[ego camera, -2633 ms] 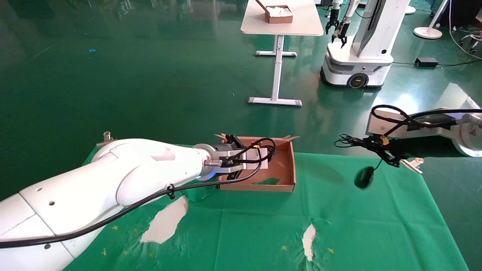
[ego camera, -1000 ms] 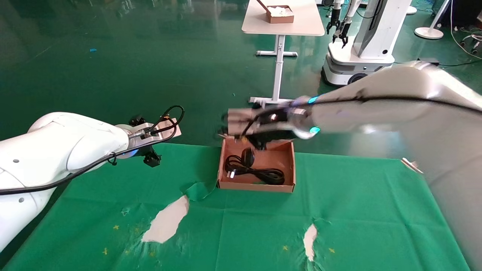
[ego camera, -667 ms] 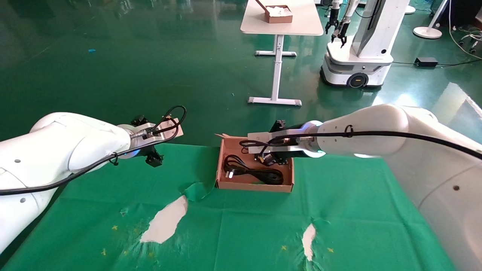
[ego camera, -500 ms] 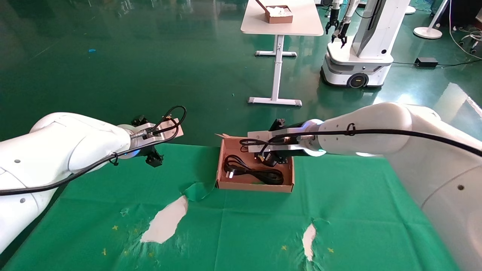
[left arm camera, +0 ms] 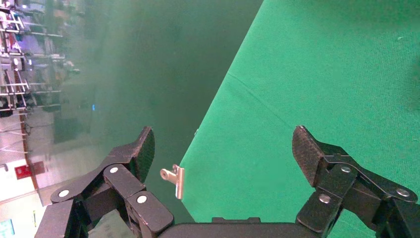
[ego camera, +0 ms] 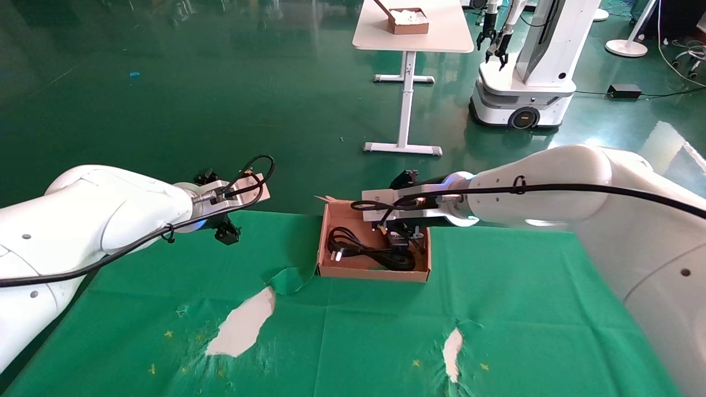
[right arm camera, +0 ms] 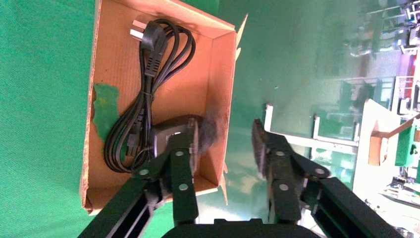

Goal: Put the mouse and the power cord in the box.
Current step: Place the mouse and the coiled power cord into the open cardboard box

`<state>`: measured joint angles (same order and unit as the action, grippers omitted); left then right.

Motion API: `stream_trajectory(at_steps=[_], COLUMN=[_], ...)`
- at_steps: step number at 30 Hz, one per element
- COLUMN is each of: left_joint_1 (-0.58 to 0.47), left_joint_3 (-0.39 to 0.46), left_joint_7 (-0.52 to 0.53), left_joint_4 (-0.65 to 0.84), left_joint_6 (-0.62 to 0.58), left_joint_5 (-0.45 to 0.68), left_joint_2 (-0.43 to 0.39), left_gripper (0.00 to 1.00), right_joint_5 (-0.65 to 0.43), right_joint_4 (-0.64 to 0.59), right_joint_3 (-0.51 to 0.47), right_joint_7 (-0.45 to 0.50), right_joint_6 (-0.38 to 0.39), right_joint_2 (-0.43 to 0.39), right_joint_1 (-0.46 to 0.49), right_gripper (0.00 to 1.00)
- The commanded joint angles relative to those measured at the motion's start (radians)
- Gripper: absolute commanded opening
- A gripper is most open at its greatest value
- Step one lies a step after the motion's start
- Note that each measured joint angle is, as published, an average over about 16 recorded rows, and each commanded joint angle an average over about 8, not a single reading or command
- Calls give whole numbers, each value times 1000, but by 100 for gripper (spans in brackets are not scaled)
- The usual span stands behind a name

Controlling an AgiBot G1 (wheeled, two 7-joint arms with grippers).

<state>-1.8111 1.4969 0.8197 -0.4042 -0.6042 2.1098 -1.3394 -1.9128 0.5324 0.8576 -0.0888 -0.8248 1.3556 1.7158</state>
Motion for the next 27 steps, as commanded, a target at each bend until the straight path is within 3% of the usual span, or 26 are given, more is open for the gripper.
stream_trajectory(at_steps=[1, 8, 27], left_joint_1=[0, 28, 260], left_joint_3=[1, -46, -430], left_joint_7=[0, -21, -221], left_joint_4=[-4, -44, -316], left_joint_6=[1, -34, -314], left_joint_5=[1, -51, -486], left_joint_2=[3, 35, 262], left_gripper=[100, 100, 100], right_joint_5=[4, 134, 523], right_joint_4=[4, 87, 333], right_joint_3=[-3, -67, -257], right_joint_7=[0, 31, 122], right_joint_6=[-4, -78, -298], right_joint_2=[-3, -85, -330], right_joint_1=[-2, -73, -283], right_gripper=[100, 100, 100])
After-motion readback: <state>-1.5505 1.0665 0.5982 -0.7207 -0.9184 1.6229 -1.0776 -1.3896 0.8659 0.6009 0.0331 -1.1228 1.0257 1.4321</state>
